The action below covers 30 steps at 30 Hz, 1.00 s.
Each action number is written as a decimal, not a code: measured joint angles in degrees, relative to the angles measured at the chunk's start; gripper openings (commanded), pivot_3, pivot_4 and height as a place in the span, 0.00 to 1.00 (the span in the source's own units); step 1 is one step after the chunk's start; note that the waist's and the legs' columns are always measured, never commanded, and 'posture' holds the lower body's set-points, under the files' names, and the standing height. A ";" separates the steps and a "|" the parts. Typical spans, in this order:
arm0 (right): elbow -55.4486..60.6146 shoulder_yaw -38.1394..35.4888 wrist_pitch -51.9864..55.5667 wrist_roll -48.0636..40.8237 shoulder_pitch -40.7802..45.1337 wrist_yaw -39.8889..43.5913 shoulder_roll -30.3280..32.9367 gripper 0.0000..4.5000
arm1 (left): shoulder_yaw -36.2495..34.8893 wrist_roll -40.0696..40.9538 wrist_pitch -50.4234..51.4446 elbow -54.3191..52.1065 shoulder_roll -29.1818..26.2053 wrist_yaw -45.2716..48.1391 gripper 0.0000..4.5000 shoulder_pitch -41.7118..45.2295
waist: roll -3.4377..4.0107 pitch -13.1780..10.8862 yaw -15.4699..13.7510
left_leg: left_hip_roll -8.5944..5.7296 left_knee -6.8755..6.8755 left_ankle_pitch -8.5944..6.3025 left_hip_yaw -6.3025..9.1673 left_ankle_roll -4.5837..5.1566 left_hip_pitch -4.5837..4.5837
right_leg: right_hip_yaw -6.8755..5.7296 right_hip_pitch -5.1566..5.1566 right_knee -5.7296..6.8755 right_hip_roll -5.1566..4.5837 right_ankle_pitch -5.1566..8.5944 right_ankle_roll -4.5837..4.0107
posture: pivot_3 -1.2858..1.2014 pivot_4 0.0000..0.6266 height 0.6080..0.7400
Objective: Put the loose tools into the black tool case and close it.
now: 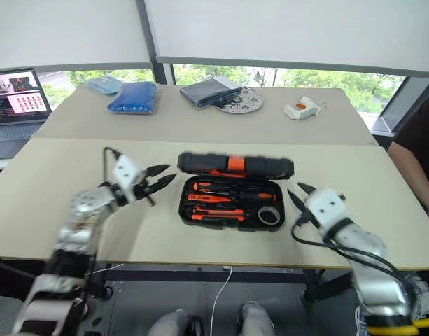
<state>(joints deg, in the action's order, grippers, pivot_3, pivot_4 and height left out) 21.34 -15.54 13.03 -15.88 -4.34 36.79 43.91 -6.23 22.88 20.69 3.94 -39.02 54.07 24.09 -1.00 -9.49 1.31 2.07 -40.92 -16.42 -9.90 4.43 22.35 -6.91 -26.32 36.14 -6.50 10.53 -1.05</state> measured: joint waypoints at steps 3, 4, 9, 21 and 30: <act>6.44 -5.84 7.18 -8.66 -5.74 7.37 5.45 0.43 | -3.52 6.67 10.55 -2.98 -8.67 6.52 0.48 -0.49 | 0.00 0.03 -0.63 | 0.02 0.04 -0.30 0.14 -0.46 -0.20 | -0.13 0.21 -0.05 0.03 0.06 -0.06 | 0.52 0.24 0.84; 8.09 -7.33 9.47 -11.54 -8.48 10.53 6.82 0.43 | -3.29 6.11 10.60 -0.50 -9.43 7.71 0.48 1.59 | 0.03 0.05 -1.19 | -0.04 0.05 -0.32 0.17 -0.46 -0.26 | -0.15 0.28 -0.06 0.01 0.06 -0.06 | 0.52 0.24 0.84; 10.98 -6.14 13.36 -15.81 -12.40 16.89 9.12 0.12 | 4.90 -4.07 2.21 20.12 -4.12 7.47 0.15 17.19 | -0.06 0.08 -3.69 | -0.24 -0.16 -0.49 0.29 -0.06 0.04 | -0.14 0.25 -0.12 0.03 -0.03 0.00 | 0.52 0.24 0.84; 7.07 13.19 9.77 -0.86 -0.36 15.26 8.85 0.00 | 16.80 -22.28 -28.16 63.35 20.32 7.55 0.01 45.06 | -0.37 0.02 -2.38 | -0.48 -0.88 -0.42 0.28 0.73 0.99 | -0.23 -0.09 -0.34 0.09 -0.06 0.25 | 0.52 0.24 0.84; -7.37 16.08 7.63 10.28 10.24 3.14 1.97 0.00 | 20.36 -27.92 -35.28 64.96 19.12 24.92 0.01 45.69 | -0.33 0.04 -1.20 | -0.32 -0.96 -0.44 0.28 0.68 0.77 | -0.14 -0.07 -0.08 -0.08 0.06 0.50 | 0.52 0.24 0.84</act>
<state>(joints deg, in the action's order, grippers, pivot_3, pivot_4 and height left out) 13.97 0.53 20.66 -5.61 5.90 39.93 45.87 14.14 -5.04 -14.59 68.89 -19.90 78.99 69.78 -1.33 -9.44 0.12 1.74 -41.88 -16.86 -9.62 5.11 23.11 -7.05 -26.39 36.06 -6.59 10.59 -0.55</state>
